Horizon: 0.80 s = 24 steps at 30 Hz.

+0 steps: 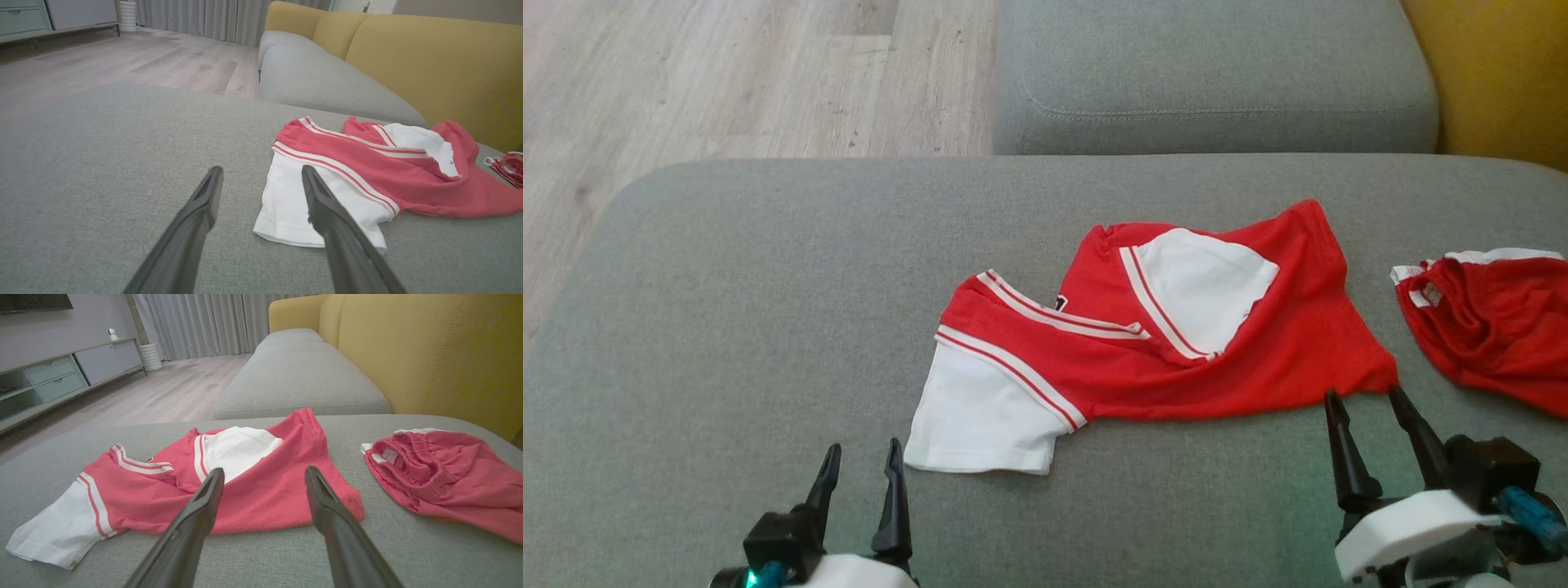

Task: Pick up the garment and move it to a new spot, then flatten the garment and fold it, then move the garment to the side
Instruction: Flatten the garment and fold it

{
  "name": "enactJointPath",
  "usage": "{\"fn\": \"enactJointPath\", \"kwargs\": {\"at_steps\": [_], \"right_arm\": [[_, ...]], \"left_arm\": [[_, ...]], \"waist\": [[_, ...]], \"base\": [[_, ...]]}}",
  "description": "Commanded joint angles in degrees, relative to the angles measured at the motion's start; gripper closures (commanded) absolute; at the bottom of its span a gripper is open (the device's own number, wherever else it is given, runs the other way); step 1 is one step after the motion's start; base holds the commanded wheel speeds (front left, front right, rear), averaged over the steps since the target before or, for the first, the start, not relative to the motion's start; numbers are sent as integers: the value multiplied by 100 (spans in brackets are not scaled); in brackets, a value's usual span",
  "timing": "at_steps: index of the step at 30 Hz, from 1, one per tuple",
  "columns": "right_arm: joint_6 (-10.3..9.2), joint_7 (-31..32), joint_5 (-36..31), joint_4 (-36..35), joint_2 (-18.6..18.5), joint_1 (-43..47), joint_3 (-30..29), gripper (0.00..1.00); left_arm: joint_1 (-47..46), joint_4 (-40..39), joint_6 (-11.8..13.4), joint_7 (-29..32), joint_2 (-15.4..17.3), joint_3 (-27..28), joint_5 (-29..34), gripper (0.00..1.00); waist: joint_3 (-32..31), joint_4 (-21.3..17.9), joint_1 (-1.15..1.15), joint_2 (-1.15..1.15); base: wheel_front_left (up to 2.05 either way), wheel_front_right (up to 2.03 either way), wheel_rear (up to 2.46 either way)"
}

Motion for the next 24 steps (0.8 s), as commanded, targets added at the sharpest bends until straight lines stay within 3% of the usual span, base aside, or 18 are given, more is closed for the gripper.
{"fn": "enactJointPath", "kwargs": {"at_steps": [1,11,24], "right_arm": [[37,4,12,-253,-34,-155,138,0],[37,64,-43,-338,-34,-258,85,0],[37,90,-143,-402,-34,-602,-16,0]], "left_arm": [[-245,-200,32,-9,77,162,27,0],[-587,83,-28,371,24,-30,33,0],[-1258,1191,-202,926,-168,-228,-76,0]], "waist": [[13,-3,0,0],[263,-129,0,0],[894,-487,0,0]], "base": [[0,0,0],[0,0,0],[0,0,0]]}}
